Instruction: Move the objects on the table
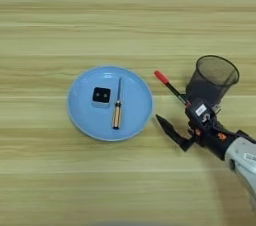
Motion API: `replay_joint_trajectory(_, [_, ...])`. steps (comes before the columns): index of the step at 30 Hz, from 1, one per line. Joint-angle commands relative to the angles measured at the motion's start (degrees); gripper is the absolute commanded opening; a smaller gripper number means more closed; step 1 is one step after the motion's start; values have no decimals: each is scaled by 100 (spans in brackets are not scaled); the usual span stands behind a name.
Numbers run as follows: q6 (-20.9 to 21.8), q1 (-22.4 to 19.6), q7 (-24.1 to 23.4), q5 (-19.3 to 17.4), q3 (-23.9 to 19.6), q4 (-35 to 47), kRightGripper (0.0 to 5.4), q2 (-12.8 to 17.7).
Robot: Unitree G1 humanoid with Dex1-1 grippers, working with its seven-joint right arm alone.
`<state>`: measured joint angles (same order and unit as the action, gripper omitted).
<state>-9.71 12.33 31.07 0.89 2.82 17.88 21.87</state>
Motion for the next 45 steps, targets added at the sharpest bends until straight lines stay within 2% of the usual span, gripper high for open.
replay_joint_trajectory(1, [149, -316, -51, -80, 28, 383, 502, 15])
replay_joint_trajectory(5, [154, -521, -63, 54, 270, 381, 537, -48])
replay_joint_trajectory(17, [-59, -1032, -21, -9, 679, 322, 537, -341])
replay_joint_trajectory(20, [-116, -1285, -26, -21, 808, 128, 537, -494])
replay_joint_trajectory(23, [-205, -1762, -10, 30, 1190, -317, 537, -842])
replay_joint_trajectory(26, [-195, -1975, 1, 49, 1345, -700, 537, -1003])
replay_joint_trajectory(31, [-88, -2220, -42, 89, 1443, -1189, 537, -1152])
replay_joint_trajectory(45, [151, -2580, -45, 164, 1476, -2035, 537, -1310])
